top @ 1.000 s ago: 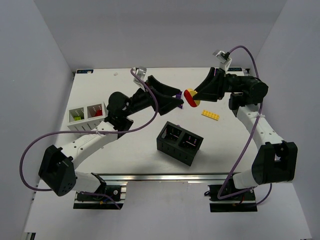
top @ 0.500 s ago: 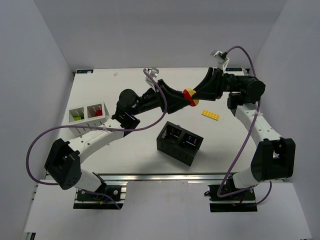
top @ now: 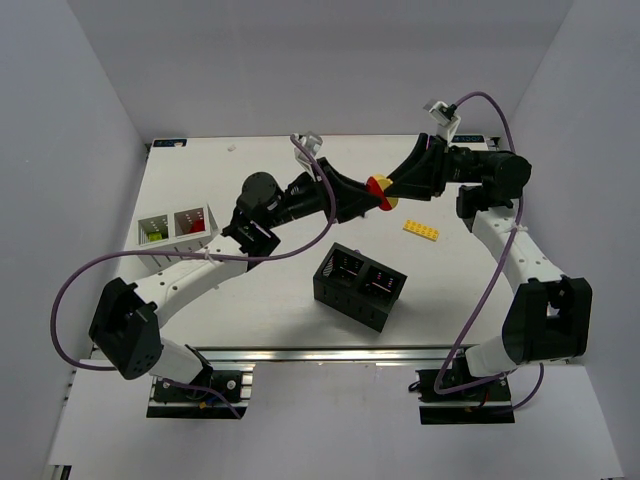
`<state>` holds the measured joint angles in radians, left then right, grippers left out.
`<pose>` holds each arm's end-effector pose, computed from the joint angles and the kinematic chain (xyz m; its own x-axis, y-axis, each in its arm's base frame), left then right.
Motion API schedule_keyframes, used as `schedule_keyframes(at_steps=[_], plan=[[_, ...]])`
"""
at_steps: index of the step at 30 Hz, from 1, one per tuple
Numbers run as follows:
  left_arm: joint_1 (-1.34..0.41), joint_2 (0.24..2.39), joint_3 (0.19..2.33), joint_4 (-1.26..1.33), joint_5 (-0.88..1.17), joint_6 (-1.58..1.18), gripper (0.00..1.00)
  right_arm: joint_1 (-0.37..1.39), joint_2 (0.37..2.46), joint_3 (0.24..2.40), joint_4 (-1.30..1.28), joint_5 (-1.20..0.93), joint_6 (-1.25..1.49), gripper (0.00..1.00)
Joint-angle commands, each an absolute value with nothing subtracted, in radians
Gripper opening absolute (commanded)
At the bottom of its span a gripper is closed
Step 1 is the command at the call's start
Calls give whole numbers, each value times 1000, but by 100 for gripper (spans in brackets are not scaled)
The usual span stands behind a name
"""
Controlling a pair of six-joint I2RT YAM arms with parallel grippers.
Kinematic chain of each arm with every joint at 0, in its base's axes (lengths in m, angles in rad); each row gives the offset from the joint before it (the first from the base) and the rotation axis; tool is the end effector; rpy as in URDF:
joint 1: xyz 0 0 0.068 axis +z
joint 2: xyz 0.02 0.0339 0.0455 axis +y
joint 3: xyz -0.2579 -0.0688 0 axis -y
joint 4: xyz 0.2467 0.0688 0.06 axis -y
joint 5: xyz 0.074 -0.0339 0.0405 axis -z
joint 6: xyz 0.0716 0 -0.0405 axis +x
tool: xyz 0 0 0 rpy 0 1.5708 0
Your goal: Sort the legos into containers by color
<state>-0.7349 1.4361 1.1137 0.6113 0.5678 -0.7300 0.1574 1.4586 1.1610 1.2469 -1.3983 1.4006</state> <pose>0.2466 -0.2748 0.3861 -0.4745 -0.3290 -0.8165 0.8472 0.0811 -0.5251 0.2801 0.1159 0.4250 -0.4488 0.1000 -0.8880 -0.8919 -0.1121 0.4382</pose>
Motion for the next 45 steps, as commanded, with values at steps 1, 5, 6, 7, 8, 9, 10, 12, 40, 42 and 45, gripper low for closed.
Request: schedule_keyframes(at_steps=[1,5,6,7,8,9,10,12,40,42,45], plan=[[-741,1422,1180,545,489,-698,0,166,1414,1169,1175,-1410,1286,0],[-741,1401,1186,428,379,-669,0,158,1390,1178,1063,-1407,1145,0],[-741,1394,1189,399,355,-663,0,158,1370,1183,1014,-1404,1091,0],[-741,1382,1193,378,339,-646,0,158,1361,1190,859,-1398,1022,0],[-741,1378,1195,335,303,-638,0,158,1347,1219,750,-1376,838,0],[-741,1373,1196,310,285,-631,0,158,1330,1247,626,-1358,716,0],[-741,1362,1201,272,273,-609,0,160,1324,1282,343,-1306,593,0],[-741,1351,1201,244,247,-594,0,161,1325,1367,113,-1275,372,0],[-445,1046,1253,-756,-640,-331,0,57,1154,1155,-167,-1015,14,0],[-392,1068,1236,-759,-637,-318,0,37,1149,1117,-147,-1037,15,0],[-297,1133,1203,-704,-583,-292,0,15,1147,1092,-135,-1083,11,0]])
